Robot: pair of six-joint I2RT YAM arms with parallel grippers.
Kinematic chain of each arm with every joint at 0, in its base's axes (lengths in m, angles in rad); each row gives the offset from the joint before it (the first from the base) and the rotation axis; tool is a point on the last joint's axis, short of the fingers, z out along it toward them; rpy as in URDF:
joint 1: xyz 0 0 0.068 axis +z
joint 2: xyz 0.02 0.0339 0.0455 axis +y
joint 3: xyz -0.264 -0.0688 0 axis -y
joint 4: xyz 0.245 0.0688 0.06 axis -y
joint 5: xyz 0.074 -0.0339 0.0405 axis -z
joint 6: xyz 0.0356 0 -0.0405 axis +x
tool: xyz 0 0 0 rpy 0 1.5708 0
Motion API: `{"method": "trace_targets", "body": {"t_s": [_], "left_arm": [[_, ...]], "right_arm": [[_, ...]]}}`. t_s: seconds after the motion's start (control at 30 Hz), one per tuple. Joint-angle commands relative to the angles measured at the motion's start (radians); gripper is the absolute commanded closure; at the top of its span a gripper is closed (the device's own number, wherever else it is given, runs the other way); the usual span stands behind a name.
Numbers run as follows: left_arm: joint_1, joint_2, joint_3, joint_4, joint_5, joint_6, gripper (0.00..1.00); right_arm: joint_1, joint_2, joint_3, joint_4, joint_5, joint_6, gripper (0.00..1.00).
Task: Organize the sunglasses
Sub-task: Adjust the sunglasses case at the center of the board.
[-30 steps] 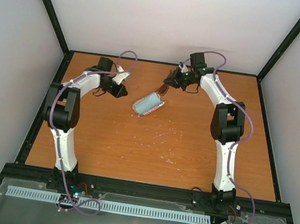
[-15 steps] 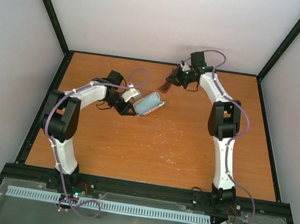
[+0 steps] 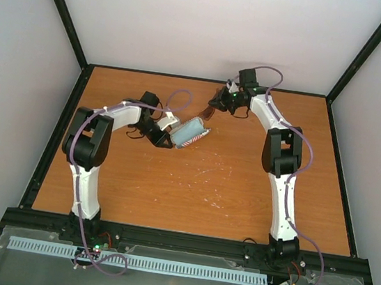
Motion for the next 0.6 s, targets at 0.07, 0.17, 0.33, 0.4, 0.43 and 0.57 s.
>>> {"method": "trace_targets", "body": {"t_s": [0.07, 0.17, 0.33, 0.4, 0.43, 0.57], "left_arm": [[0.003, 0.083, 0.119, 0.004, -0.023, 0.042, 0.96], [0.003, 0.113, 0.166, 0.004, -0.035, 0.049, 0.95], [0.004, 0.153, 0.233, 0.001, -0.058, 0.064, 0.95], [0.003, 0.169, 0.262, -0.001, -0.070, 0.073, 0.94], [0.003, 0.176, 0.275, 0.000, -0.076, 0.077, 0.94], [0.003, 0.216, 0.343, 0.007, -0.093, 0.088, 0.91]], "right_arm": [[0.003, -0.055, -0.007, -0.037, 0.023, -0.048, 0.97], [0.003, -0.080, -0.021, -0.058, 0.029, -0.069, 0.97], [0.001, -0.131, -0.049, -0.094, 0.047, -0.103, 0.97], [0.001, -0.156, -0.063, -0.104, 0.054, -0.118, 0.97], [0.001, -0.165, -0.070, -0.109, 0.057, -0.124, 0.97], [-0.001, -0.202, -0.088, -0.137, 0.065, -0.149, 0.97]]}}
